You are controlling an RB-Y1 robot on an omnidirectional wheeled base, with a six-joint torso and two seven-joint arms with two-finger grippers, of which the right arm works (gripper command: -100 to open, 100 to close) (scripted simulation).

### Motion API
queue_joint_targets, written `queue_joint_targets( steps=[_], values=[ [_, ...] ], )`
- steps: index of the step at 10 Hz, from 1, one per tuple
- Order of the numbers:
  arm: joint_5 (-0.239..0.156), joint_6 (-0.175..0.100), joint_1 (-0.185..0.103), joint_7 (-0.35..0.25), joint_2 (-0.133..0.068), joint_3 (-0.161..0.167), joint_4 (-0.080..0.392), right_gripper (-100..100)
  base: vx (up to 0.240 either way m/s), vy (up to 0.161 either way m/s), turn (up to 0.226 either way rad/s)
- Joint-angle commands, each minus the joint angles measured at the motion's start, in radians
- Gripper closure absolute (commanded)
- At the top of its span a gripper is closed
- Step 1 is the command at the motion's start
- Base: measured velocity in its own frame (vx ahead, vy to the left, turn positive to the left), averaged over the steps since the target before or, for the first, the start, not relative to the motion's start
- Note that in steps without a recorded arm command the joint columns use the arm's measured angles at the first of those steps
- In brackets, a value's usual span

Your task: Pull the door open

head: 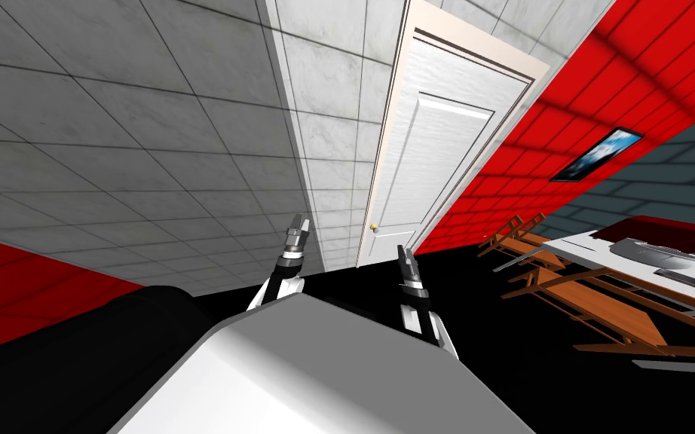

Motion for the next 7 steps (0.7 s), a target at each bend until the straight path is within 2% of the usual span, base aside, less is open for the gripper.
queue_joint_targets(
  steps=[1,2,3,5,6,7],
  values=[
    [0.013,-0.013,-0.011,0.030,-0.006,0.001,0.049,-100,0.063,-0.009,0.009],
    [0.024,-0.023,-0.025,0.056,-0.012,0.001,0.079,-100,0.083,-0.013,0.010],
    [0.024,-0.023,-0.025,0.056,-0.012,0.001,0.089,-100,0.059,-0.009,0.007],
    [0.046,-0.043,-0.051,0.106,-0.023,0.001,0.159,-100,0.060,-0.012,0.010],
    [0.046,-0.043,-0.051,0.106,-0.023,0.001,0.170,-100,0.063,-0.013,0.007],
    [0.057,-0.052,-0.065,0.131,-0.028,0.001,0.205,-100,0.059,-0.011,0.007]
  ],
)
